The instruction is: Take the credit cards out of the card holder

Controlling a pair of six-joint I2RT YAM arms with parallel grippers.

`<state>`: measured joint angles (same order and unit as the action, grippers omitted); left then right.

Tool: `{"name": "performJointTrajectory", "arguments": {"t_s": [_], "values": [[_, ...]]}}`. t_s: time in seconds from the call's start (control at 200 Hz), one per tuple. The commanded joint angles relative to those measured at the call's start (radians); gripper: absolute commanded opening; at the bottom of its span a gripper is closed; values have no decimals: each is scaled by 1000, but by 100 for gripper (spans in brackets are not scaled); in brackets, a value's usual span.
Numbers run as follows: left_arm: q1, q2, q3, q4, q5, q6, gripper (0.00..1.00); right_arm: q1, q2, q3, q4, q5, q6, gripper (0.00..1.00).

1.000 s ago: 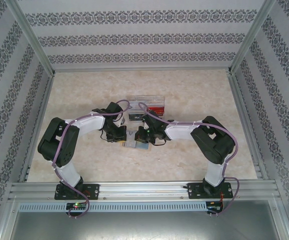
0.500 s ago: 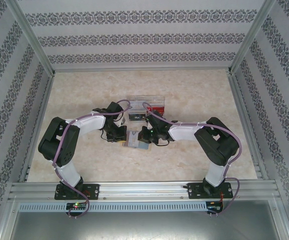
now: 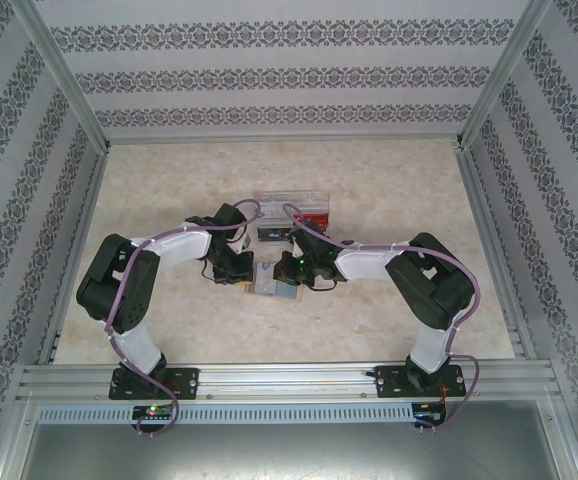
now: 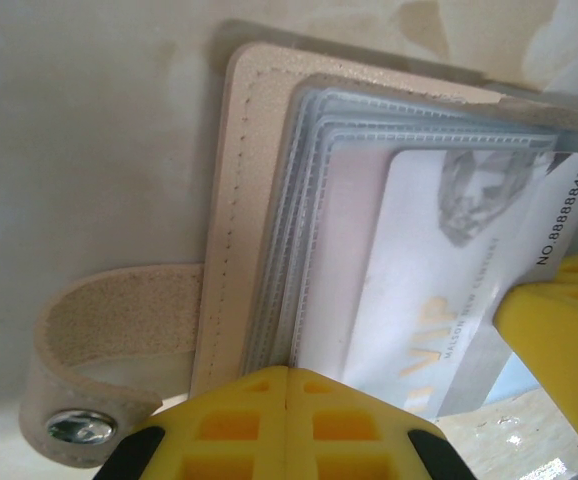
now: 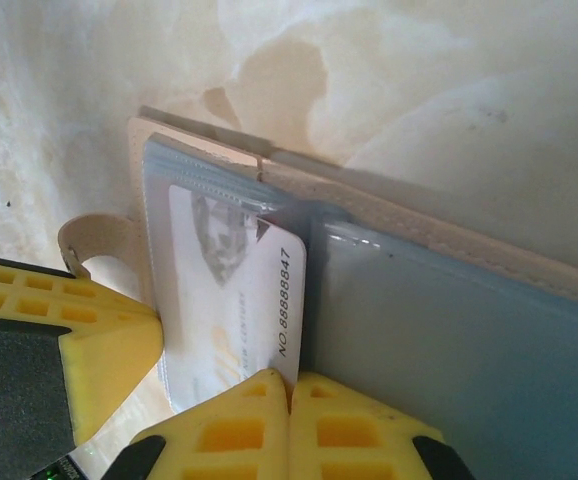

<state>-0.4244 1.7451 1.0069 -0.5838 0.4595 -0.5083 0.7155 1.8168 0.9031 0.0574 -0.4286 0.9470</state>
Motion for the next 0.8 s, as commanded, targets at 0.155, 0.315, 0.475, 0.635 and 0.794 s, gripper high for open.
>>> {"name": "performJointTrajectory", "arguments": {"t_s": [0.155, 0.315, 0.475, 0.635, 0.794], "values": [[3, 53, -7, -75, -115, -3, 0, -31, -42, -64, -27, 17, -20, 3], [6, 55, -2, -79, -115, 0, 0, -46, -85, -105, -37, 21, -35, 0], [8, 53, 4, -85, -109, 7, 0, -63, -144, -133, -46, 26, -62, 0], [8, 39, 16, -93, -104, 12, 0, -87, -213, -161, -63, 16, -99, 0], [9, 15, 27, -85, -80, 15, 0, -113, -304, -152, -156, 38, -169, 0]]}}
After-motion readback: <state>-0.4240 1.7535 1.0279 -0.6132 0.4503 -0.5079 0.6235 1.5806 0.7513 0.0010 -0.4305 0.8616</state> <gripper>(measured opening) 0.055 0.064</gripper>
